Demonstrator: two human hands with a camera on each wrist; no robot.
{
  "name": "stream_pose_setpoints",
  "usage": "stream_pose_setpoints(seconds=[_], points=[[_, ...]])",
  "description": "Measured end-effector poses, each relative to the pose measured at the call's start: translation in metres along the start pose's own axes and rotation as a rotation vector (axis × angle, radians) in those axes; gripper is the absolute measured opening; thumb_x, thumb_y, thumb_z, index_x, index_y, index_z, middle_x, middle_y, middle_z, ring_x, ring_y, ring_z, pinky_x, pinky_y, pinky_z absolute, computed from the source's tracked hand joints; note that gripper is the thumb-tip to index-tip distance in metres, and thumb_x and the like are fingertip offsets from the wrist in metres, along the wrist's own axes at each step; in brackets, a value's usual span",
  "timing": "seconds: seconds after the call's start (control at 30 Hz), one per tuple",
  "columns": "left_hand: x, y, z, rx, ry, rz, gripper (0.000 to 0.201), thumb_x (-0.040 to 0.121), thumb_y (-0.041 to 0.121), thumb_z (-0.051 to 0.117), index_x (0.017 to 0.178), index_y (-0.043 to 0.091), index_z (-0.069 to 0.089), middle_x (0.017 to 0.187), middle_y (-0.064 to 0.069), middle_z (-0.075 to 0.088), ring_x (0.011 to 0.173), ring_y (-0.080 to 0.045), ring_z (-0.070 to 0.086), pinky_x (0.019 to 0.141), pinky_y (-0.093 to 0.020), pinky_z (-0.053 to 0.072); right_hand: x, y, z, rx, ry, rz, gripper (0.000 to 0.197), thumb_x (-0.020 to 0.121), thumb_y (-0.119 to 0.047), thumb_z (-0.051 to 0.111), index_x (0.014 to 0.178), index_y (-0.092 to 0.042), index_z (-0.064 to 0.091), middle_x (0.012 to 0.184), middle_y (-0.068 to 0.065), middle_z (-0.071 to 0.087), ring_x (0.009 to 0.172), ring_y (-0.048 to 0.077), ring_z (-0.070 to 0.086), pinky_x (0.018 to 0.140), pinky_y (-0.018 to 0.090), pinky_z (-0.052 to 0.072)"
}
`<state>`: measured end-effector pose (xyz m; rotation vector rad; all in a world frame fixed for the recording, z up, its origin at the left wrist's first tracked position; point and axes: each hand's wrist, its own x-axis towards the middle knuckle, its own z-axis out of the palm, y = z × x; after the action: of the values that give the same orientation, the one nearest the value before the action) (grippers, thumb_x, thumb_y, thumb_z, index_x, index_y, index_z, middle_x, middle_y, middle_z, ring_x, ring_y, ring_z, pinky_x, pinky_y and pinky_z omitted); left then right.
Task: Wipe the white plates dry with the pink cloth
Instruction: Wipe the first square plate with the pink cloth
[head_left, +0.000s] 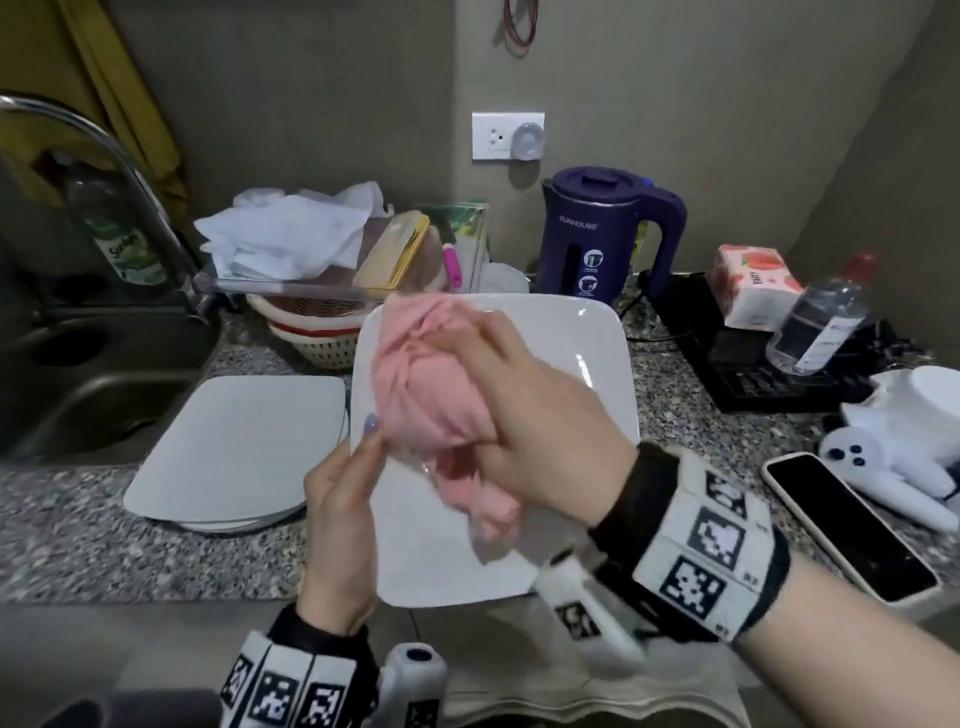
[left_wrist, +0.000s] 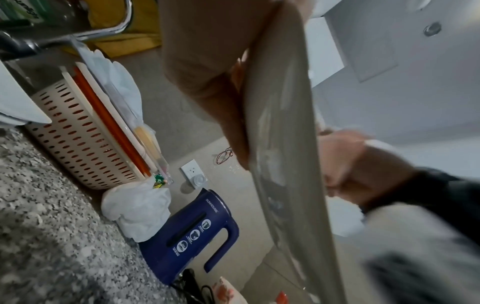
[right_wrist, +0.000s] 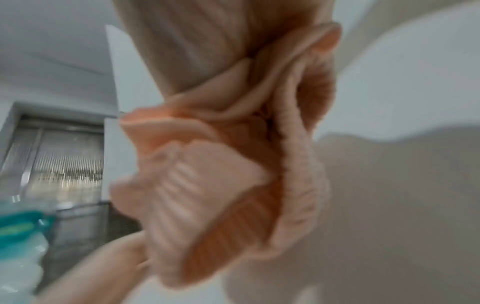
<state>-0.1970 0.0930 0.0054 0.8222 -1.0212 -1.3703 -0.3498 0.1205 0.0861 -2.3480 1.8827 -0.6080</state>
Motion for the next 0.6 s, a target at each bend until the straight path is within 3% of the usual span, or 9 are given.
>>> stream_pose_setpoints(seconds=[0.07,0.13,0.23,0.3,0.4,0.5,0.53,0.6], points=[[-0.001,0.002,-0.001,-0.046,0.007,-0.033,0.030,0.091,0.026,0.052,0.107,0.010,0.071,0.106,-0.006,0.074,0.100,-0.020,0.068,0.091,-0.037,0.052,0.007,0.018,-0.022,-0.132,0.095,0.140,0.073,0.074,-0.024,0.069,0.137,-0.025,0.034,0.134,0.000,0.030,0.078,0.028,0.056,0.048,0.033,0.038],[-0.002,0.003,-0.003,-0.030,0.013,-0.014,0.030,0.091,0.027,0.052,0.107,0.011,0.071,0.106,-0.006,0.074,0.102,-0.021,0.068,0.090,-0.038,0.051,-0.004,0.029,-0.023,-0.265,0.113,0.246,0.069,0.077,-0.025,0.067,0.136,-0.023,0.032,0.133,0.001,0.029,0.073,0.025,0.052,0.045,0.026,0.021],[0.001,-0.001,0.000,0.030,-0.005,0.009,0.030,0.095,0.019,0.050,0.084,0.018,0.077,0.086,-0.002,0.075,0.081,-0.013,0.068,0.073,-0.028,0.052,-0.021,-0.004,0.013,-0.104,-0.028,0.110,0.075,0.075,-0.026,0.069,0.138,-0.025,0.029,0.144,-0.001,0.022,0.095,0.029,0.057,0.058,0.028,0.030],[0.004,-0.003,-0.004,0.046,0.002,0.017,0.034,0.096,0.008,0.045,0.080,0.015,0.075,0.077,0.000,0.074,0.073,-0.009,0.067,0.065,-0.022,0.052,-0.020,-0.025,0.031,0.059,-0.114,-0.011,0.081,0.072,-0.026,0.070,0.141,-0.031,0.028,0.146,-0.004,0.021,0.106,0.028,0.055,0.061,0.030,0.033],[0.011,0.006,-0.008,-0.032,0.002,0.022,0.023,0.094,0.017,0.049,0.094,0.010,0.071,0.090,0.000,0.075,0.082,-0.010,0.070,0.073,-0.022,0.056,-0.005,-0.003,0.015,0.052,0.022,0.030,0.080,0.072,-0.027,0.071,0.139,-0.034,0.029,0.141,-0.006,0.024,0.091,0.022,0.056,0.054,0.025,0.029],[0.017,0.019,-0.003,-0.054,0.002,0.068,0.023,0.094,0.020,0.049,0.096,0.012,0.070,0.088,0.005,0.076,0.081,-0.007,0.071,0.068,-0.019,0.055,-0.008,0.035,-0.005,-0.027,0.211,0.266,0.072,0.072,-0.023,0.069,0.134,-0.028,0.034,0.130,-0.002,0.028,0.081,0.026,0.056,0.051,0.026,0.027],[0.020,0.022,0.000,-0.050,-0.005,0.082,0.025,0.096,0.016,0.046,0.093,0.013,0.071,0.083,0.007,0.075,0.077,-0.004,0.070,0.064,-0.017,0.054,-0.011,0.035,-0.003,-0.015,0.223,0.282,0.070,0.072,-0.022,0.069,0.134,-0.025,0.036,0.129,0.000,0.028,0.084,0.030,0.058,0.053,0.027,0.029],[0.026,0.024,0.006,-0.022,-0.026,0.105,0.042,0.098,0.010,0.044,0.070,0.016,0.075,0.068,0.010,0.072,0.065,0.001,0.066,0.058,-0.013,0.051,-0.017,0.012,0.011,0.116,0.134,0.190,0.071,0.074,-0.023,0.069,0.136,-0.026,0.035,0.130,0.001,0.024,0.089,0.031,0.059,0.057,0.023,0.037]])
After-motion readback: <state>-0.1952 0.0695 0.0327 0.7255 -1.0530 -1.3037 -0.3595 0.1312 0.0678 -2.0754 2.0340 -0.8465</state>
